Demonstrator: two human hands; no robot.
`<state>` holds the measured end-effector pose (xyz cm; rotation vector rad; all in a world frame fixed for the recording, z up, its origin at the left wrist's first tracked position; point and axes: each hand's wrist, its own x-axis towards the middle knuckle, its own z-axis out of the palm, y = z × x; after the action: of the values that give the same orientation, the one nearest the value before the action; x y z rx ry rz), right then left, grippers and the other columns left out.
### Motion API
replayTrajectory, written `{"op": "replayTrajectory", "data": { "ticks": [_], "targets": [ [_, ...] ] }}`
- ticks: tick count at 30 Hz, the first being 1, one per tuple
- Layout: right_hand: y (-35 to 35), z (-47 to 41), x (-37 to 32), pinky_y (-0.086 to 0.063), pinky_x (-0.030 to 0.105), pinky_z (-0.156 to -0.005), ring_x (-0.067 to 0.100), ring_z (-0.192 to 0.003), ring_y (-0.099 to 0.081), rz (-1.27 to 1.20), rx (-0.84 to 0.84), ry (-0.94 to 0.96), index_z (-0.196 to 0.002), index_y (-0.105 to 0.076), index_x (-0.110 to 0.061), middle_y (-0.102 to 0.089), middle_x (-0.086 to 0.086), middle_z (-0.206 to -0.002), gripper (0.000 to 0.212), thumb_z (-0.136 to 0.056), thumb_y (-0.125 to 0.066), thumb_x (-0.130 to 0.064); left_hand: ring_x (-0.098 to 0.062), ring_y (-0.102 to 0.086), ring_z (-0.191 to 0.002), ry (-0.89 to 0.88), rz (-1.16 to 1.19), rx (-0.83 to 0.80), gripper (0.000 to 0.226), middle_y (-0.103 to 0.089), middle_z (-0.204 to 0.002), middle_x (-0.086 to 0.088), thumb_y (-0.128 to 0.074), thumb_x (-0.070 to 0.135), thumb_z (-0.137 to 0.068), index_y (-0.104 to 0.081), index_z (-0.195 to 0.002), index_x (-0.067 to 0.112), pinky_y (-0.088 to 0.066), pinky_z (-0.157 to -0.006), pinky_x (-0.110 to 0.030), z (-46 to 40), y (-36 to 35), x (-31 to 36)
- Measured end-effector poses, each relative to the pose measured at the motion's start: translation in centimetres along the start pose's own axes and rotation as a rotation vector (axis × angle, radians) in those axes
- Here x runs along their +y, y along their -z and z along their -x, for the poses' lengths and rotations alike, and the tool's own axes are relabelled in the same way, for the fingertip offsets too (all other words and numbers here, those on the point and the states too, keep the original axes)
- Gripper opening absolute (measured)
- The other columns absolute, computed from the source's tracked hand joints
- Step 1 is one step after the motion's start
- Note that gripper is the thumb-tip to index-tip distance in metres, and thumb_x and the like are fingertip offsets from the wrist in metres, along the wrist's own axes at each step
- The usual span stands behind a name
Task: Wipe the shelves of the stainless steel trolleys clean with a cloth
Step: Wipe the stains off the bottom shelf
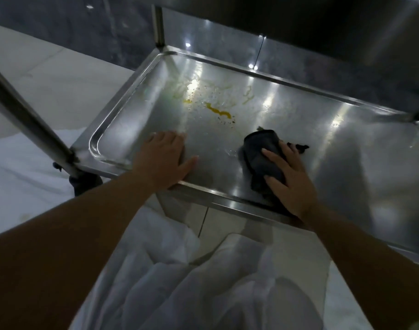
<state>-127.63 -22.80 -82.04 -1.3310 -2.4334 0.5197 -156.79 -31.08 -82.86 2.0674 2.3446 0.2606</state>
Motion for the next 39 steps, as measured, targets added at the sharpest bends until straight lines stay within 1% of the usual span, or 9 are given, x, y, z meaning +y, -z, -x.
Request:
{"op": "replayTrajectory", "data": {
  "ticks": [5, 8, 11, 14, 20, 25, 29, 36, 39],
  "targets": [
    [-1.6, -1.8, -0.6, -0.007, 0.043, -0.119, 0.034, -0.145, -0.006, 0.065, 0.207, -0.371, -0.142, -0.040, -0.026, -0.015, 0.009, -0.158, 0.059, -0.086, -0.044, -0.044, -0.029, -0.016, -0.145, 0.297, -0.005, 0.012, 0.085, -0.022, -0.156, -0.018, -0.021, 0.067, -0.091, -0.020, -0.149, 0.004, -0.001, -0.115, -0.055, 0.2, -1.3, -4.0],
    [-4.2, -4.4, -3.8, 0.005, 0.050, -0.115, 0.041, -0.144, 0.007, 0.176, 0.217, -0.607, -0.149, -0.023, -0.025, 0.000, 0.012, -0.160, 0.062, -0.093, -0.040, -0.047, -0.026, -0.012, -0.146, 0.269, -0.010, -0.020, 0.090, -0.020, -0.157, -0.014, -0.015, 0.072, -0.088, -0.019, -0.149, 0.005, -0.002, -0.116, -0.056, 0.2, -1.9, -4.0],
    [-6.5, -6.6, -7.7, 0.004, 0.053, -0.114, 0.042, -0.143, 0.010, 0.157, 0.206, -0.588, -0.150, -0.018, -0.028, 0.004, 0.010, -0.160, 0.070, -0.089, -0.040, -0.055, -0.025, -0.011, -0.146, 0.272, -0.032, -0.025, 0.094, -0.019, -0.157, -0.012, -0.012, 0.074, -0.084, -0.020, -0.148, 0.006, -0.006, -0.116, -0.057, 0.2, -2.1, -4.0],
    [-8.6, -8.8, -11.4, 0.001, 0.052, -0.115, 0.040, -0.143, 0.009, 0.117, 0.126, -0.371, -0.149, -0.020, -0.030, 0.002, 0.008, -0.160, 0.077, -0.084, -0.045, -0.062, -0.025, -0.012, -0.146, 0.271, -0.047, -0.014, 0.094, -0.020, -0.157, -0.012, -0.011, 0.075, -0.084, -0.022, -0.148, 0.007, -0.008, -0.116, -0.056, 0.4, -2.1, -4.2],
    [-7.2, -10.9, -8.4, -0.008, 0.044, -0.117, 0.038, -0.144, -0.002, 0.009, -0.013, 0.073, -0.143, -0.039, -0.026, -0.013, 0.006, -0.159, 0.063, -0.085, -0.061, -0.034, -0.023, -0.014, -0.145, 0.257, 0.006, 0.014, 0.092, -0.024, -0.156, -0.009, -0.010, 0.073, -0.084, -0.026, -0.148, 0.009, -0.009, -0.116, -0.054, 0.4, -1.8, -4.3],
    [-2.5, -10.4, -0.6, -0.008, 0.040, -0.118, 0.035, -0.144, -0.009, -0.050, 0.151, -0.225, -0.142, -0.043, -0.024, -0.018, 0.008, -0.158, 0.071, -0.073, -0.047, -0.040, -0.023, -0.012, -0.146, 0.253, 0.009, 0.001, 0.092, -0.020, -0.157, -0.009, -0.008, 0.073, -0.084, -0.023, -0.149, 0.010, -0.007, -0.117, -0.053, 0.2, -1.8, -4.1],
    [-0.1, -10.4, 3.7, -0.003, 0.043, -0.117, 0.031, -0.146, -0.001, -0.019, 0.199, -0.444, -0.146, -0.034, -0.028, -0.010, 0.005, -0.160, 0.077, -0.072, -0.041, -0.045, -0.024, -0.012, -0.146, 0.252, -0.006, -0.003, 0.094, -0.020, -0.157, -0.010, -0.006, 0.075, -0.083, -0.022, -0.149, 0.009, -0.009, -0.117, -0.054, 0.3, -1.9, -4.3],
    [-1.0, -16.1, 2.5, 0.003, 0.054, -0.116, 0.038, -0.144, 0.013, 0.080, 0.219, -0.737, -0.150, -0.019, -0.031, 0.005, 0.006, -0.160, 0.066, -0.088, -0.035, -0.047, -0.025, -0.008, -0.147, 0.246, -0.024, -0.016, 0.098, -0.015, -0.158, -0.012, -0.005, 0.077, -0.082, -0.016, -0.150, 0.008, -0.006, -0.117, -0.054, 0.4, -1.8, -4.4],
    [-2.1, -18.3, 0.0, 0.004, 0.053, -0.115, 0.041, -0.143, 0.014, 0.071, 0.181, -0.718, -0.150, -0.018, -0.030, 0.006, 0.007, -0.160, 0.064, -0.091, -0.033, -0.048, -0.025, -0.010, -0.147, 0.254, -0.007, -0.006, 0.097, -0.016, -0.158, -0.011, -0.006, 0.077, -0.082, -0.018, -0.150, 0.009, -0.007, -0.117, -0.054, 0.4, -1.6, -4.3]
  ]
}}
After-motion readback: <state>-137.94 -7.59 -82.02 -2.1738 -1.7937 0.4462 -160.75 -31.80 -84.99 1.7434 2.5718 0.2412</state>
